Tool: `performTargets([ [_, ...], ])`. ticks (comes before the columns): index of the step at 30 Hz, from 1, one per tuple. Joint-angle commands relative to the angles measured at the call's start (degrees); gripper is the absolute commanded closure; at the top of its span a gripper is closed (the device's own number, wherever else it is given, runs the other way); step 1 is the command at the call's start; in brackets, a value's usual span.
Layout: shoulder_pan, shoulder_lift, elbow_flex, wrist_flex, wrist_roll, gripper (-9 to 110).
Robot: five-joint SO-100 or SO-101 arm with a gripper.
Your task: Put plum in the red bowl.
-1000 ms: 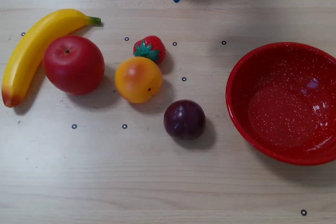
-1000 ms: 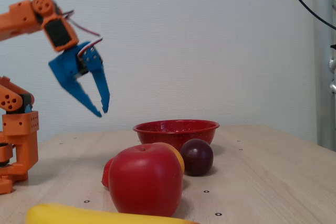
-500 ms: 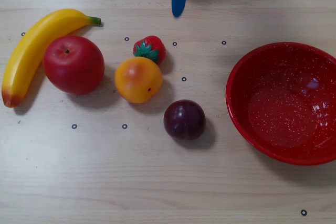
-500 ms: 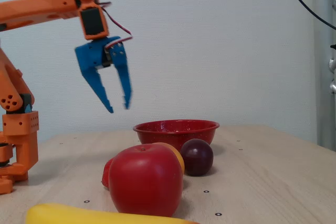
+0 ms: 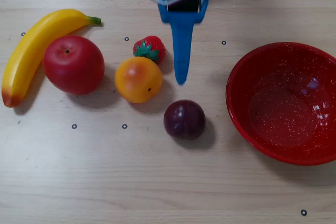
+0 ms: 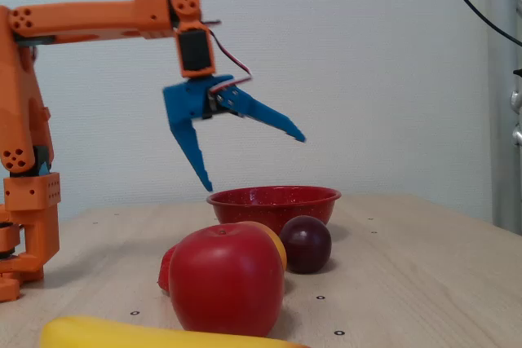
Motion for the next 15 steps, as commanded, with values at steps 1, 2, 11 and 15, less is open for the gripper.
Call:
performTargets([
  [1,-0.09,-0.70,-6.68,-2.29,-0.53,41],
  [2,-0.09,-2.11,-7.65,-2.72,-0.44,41],
  [11,0.88,-13.54,-15.29,-2.99,-0.79,37],
  [15,1.41,-18.02,-18.72,-3.16,-1.14,37],
])
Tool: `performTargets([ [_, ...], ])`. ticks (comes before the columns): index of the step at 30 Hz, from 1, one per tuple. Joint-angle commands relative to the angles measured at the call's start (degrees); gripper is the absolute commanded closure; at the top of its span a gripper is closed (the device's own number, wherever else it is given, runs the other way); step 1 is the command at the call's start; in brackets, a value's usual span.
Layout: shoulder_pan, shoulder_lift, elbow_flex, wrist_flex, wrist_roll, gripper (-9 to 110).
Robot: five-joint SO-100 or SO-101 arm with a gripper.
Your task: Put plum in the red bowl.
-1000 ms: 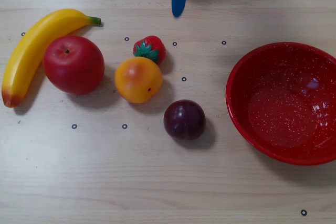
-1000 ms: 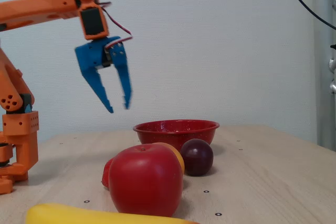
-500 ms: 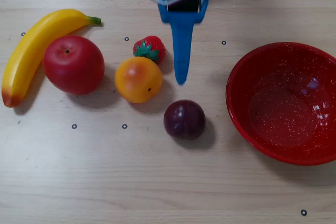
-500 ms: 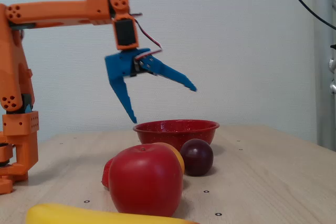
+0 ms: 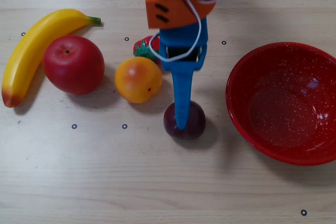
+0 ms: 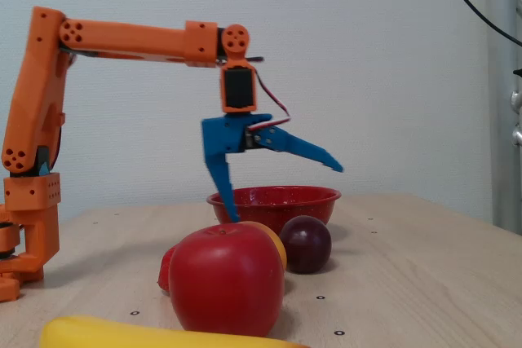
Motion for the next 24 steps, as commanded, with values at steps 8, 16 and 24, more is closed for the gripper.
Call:
performTargets([
  [8,2.02,-8.17,-15.21,0.53,-2.11,37],
  [16,2.90,-15.91,-23.03,2.29,-2.55,37],
  [24,3.34,-20.04,-26.19,3.78,-3.08,37],
])
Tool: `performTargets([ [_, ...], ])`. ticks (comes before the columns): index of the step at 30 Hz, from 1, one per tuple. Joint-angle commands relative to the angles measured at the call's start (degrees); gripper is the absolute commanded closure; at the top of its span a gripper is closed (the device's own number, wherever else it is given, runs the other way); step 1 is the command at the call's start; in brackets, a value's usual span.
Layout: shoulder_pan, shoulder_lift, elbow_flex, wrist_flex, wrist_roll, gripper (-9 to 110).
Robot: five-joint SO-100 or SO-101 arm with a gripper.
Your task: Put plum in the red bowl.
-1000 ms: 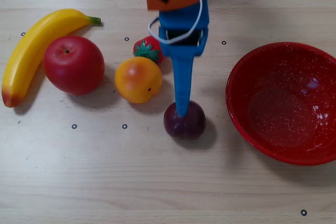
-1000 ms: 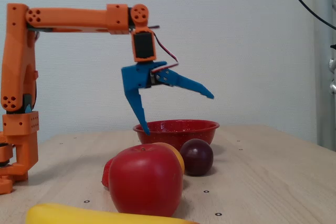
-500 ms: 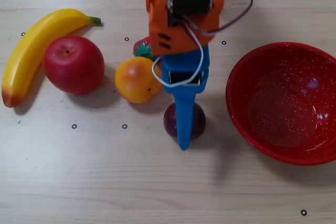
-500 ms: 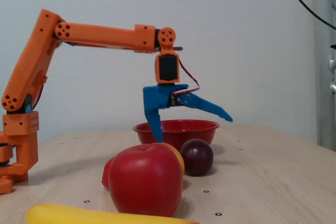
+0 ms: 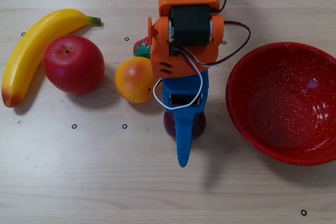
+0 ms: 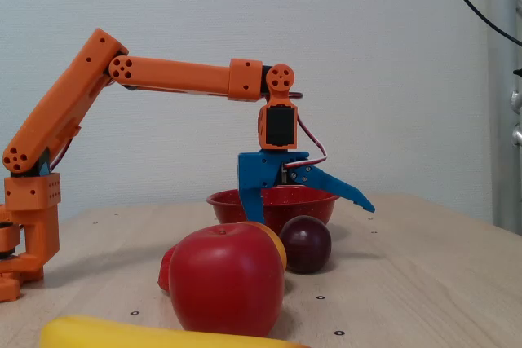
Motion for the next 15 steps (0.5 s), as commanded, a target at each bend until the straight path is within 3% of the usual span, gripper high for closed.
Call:
performTargets([
  [1,2.81,2.29,-5.45,1.32,-1.76,37],
  [15,3.34,-1.41,-6.94,-1.49,-0.62,37],
])
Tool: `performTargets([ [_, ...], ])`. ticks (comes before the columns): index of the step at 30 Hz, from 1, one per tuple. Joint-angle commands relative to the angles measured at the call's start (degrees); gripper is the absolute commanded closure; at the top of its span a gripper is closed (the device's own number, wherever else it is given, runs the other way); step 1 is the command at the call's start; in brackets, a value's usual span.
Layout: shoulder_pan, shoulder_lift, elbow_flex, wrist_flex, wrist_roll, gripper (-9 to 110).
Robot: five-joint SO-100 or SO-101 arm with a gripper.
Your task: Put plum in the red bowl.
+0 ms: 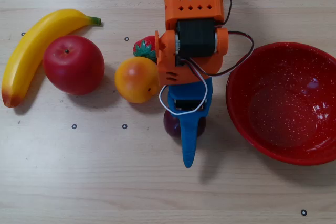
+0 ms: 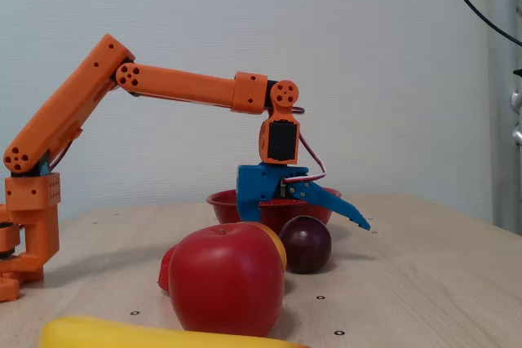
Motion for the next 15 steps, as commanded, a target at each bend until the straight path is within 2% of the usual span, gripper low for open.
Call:
performTargets([
  [1,2.11,2.64,-5.63,-1.85,-0.35,37],
  [15,0.79,2.02,-6.33,-2.55,-1.05,37],
])
